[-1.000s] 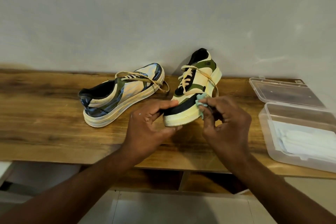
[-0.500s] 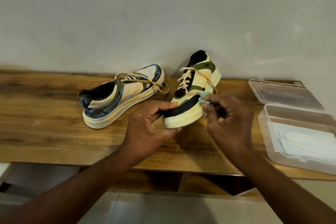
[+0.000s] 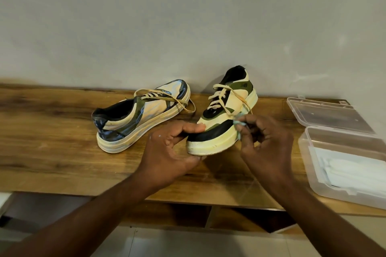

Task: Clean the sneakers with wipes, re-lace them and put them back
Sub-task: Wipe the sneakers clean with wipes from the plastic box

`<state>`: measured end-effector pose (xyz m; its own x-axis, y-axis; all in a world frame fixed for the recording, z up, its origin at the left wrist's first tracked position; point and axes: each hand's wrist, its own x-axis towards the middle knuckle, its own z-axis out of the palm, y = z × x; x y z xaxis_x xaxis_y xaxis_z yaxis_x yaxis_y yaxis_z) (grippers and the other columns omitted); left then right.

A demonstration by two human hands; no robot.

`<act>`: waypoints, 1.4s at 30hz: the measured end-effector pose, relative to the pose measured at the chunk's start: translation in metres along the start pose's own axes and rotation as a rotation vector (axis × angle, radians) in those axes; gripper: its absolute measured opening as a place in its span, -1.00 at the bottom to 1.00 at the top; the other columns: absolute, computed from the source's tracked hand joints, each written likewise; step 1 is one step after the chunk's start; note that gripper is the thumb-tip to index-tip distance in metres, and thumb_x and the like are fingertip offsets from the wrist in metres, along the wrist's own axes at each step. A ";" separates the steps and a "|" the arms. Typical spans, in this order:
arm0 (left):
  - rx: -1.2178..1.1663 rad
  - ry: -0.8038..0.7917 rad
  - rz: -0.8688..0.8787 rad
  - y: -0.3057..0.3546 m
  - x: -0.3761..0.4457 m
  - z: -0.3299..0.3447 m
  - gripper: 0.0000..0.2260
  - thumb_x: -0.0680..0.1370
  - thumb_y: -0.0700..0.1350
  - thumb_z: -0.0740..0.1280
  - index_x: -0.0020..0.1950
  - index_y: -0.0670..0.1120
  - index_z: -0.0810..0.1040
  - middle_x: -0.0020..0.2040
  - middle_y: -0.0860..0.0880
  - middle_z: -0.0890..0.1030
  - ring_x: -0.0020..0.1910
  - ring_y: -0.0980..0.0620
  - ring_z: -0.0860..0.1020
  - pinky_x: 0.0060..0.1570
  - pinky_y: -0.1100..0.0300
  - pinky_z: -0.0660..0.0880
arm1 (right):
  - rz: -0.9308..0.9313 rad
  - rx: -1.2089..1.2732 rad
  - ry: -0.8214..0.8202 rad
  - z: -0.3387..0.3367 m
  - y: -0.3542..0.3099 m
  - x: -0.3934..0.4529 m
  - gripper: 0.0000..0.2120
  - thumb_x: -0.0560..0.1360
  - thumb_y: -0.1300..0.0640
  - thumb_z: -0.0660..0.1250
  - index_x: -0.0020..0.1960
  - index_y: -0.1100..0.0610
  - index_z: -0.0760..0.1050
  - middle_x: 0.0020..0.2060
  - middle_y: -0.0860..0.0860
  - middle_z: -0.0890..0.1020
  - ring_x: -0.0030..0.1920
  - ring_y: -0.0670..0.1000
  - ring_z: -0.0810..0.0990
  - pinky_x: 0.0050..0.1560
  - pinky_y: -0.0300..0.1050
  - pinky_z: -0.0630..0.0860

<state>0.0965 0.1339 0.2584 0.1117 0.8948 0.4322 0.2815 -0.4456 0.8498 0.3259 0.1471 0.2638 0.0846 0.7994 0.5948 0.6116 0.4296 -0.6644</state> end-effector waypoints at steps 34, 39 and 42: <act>-0.159 -0.065 -0.067 -0.016 0.001 -0.018 -0.50 0.33 -0.18 0.68 0.19 -0.19 0.59 0.21 -0.09 0.69 0.31 -0.12 0.63 0.25 -0.15 0.61 | -0.215 0.000 -0.019 0.008 -0.014 -0.008 -0.77 0.48 0.33 0.50 0.11 0.21 0.64 0.05 0.03 0.66 0.08 -0.07 0.62 0.02 -0.32 0.58; -0.108 -0.110 -0.074 -0.018 0.002 -0.027 -0.52 0.34 -0.12 0.65 0.19 -0.14 0.57 0.23 -0.02 0.68 0.33 -0.07 0.62 0.25 -0.08 0.62 | -0.348 -0.016 -0.142 0.011 -0.019 -0.014 -0.77 0.48 0.38 0.49 0.12 0.23 0.65 0.05 0.06 0.64 0.08 -0.05 0.60 0.08 -0.39 0.49; 0.001 -0.170 -0.043 -0.015 0.006 -0.030 -0.51 0.34 -0.20 0.69 0.18 -0.05 0.58 0.22 0.10 0.68 0.31 0.03 0.63 0.25 0.01 0.63 | -0.198 -0.001 -0.104 0.005 -0.005 0.000 -0.75 0.49 0.33 0.49 0.14 0.16 0.65 0.06 0.00 0.66 0.08 -0.11 0.62 0.06 -0.32 0.59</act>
<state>0.0646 0.1454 0.2579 0.2586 0.9050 0.3378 0.2905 -0.4064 0.8663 0.3183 0.1469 0.2648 -0.1188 0.7385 0.6637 0.6094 0.5820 -0.5385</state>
